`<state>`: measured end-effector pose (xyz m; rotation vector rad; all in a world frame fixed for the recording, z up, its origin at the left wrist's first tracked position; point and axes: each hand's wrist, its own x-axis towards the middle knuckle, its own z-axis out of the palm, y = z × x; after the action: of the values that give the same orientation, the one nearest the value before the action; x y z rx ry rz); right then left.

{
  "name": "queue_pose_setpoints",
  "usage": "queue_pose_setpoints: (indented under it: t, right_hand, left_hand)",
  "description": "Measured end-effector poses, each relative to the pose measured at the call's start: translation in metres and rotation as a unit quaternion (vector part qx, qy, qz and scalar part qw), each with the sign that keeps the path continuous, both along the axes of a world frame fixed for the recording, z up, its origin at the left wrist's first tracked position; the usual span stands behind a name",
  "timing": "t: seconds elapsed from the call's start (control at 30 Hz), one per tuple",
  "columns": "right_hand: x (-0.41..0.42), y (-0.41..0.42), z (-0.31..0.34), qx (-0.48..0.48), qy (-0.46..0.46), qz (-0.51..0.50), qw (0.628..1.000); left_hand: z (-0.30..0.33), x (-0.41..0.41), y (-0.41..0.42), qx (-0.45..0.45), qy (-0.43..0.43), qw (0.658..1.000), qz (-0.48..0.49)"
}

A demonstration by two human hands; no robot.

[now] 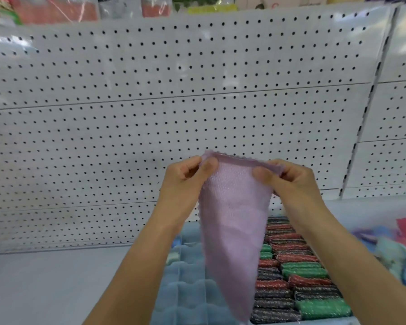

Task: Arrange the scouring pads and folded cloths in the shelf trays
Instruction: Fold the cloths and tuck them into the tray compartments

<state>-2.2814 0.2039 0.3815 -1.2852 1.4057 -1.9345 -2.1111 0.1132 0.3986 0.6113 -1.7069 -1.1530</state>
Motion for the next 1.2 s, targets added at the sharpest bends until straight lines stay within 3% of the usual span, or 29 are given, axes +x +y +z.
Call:
queue_pose_setpoints:
  t: [0.2,0.33,0.43,0.63,0.83,0.9,1.03,1.2]
  right_hand:
    - [0.007,-0.012,0.020,-0.016,0.008,0.003,1.000]
    - [0.017,-0.027,0.018,-0.011,0.149,-0.119,0.982]
    - [0.030,-0.031,0.016,-0.016,0.202,-0.152,0.968]
    - [0.043,-0.032,0.023,-0.042,0.193,-0.153,0.968]
    - [0.023,-0.035,0.025,-0.023,0.063,-0.102,0.993]
    - [0.022,-0.039,0.023,-0.008,0.076,-0.112,0.991]
    - [0.030,-0.044,0.021,-0.001,0.191,-0.196,0.962]
    - [0.049,-0.043,0.024,-0.050,0.207,-0.149,0.966]
  left_hand:
    - [0.007,0.021,-0.011,-0.021,-0.012,0.999,0.031]
    - [0.008,0.018,-0.010,-0.059,-0.026,0.993,0.098]
    - [0.009,0.011,-0.008,-0.081,-0.039,0.986,0.139]
    - [0.010,0.005,-0.005,-0.106,-0.027,0.976,0.189]
    - [0.002,0.011,-0.011,-0.102,-0.004,0.980,0.171]
    - [-0.001,0.008,-0.013,-0.125,-0.025,0.973,0.195]
    - [-0.002,-0.001,-0.013,-0.211,-0.114,0.929,0.283]
    - [0.001,-0.009,-0.006,-0.127,-0.001,0.980,0.151]
